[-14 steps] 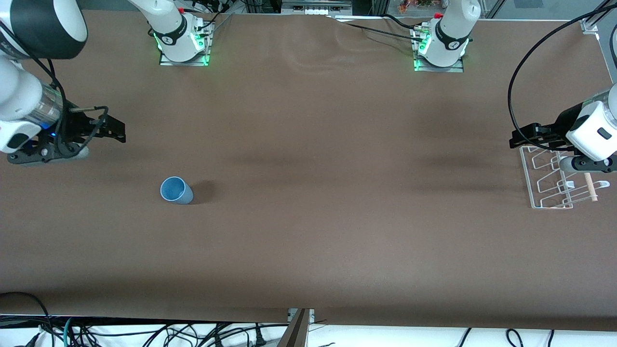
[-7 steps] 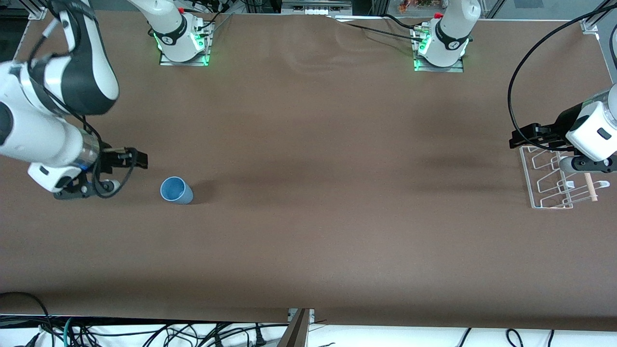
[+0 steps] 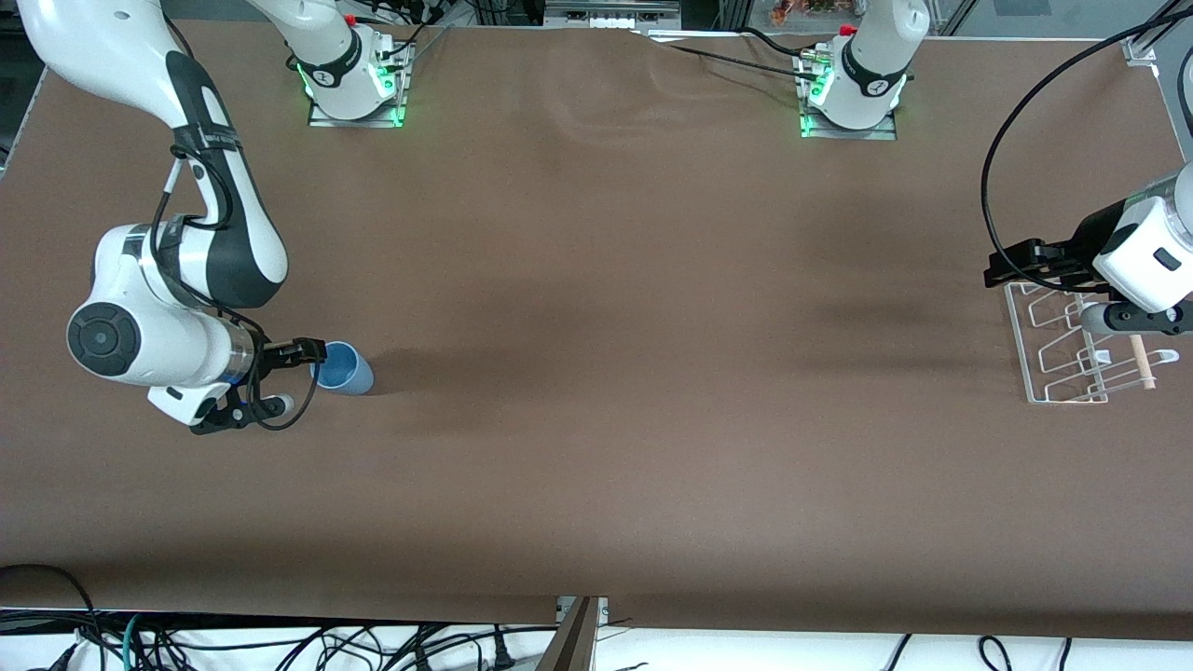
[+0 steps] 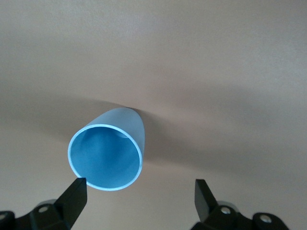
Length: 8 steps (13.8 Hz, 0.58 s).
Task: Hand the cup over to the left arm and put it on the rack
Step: 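Lower the right gripper around the blue cup and close it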
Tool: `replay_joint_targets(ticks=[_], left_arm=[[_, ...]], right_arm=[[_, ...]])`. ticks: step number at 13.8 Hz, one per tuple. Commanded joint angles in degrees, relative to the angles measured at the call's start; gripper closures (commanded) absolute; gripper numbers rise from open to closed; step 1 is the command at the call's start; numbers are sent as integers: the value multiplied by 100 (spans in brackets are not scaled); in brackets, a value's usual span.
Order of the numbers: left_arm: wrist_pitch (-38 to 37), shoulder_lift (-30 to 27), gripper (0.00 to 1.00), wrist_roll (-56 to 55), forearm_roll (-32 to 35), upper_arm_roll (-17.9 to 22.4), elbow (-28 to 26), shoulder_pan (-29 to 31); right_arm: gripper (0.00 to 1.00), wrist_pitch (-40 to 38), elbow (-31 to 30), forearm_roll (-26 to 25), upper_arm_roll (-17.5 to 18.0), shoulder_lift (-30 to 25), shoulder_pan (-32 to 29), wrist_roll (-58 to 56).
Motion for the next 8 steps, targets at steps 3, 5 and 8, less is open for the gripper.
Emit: replay_joint_targets(ticks=[3,5,8], left_arm=[[-79,75,0,-41,-74,-3,183,10],[-88,75,0,-41,-74,-3,183,10],[-79,75,0,-41,-74,-3,183,10]], right_arm=[[1,202,57,32,9,290,-33,-149],[1,307,74,14,9,404,-16,-105],[39,317,83,23,9,633,-24,-149]])
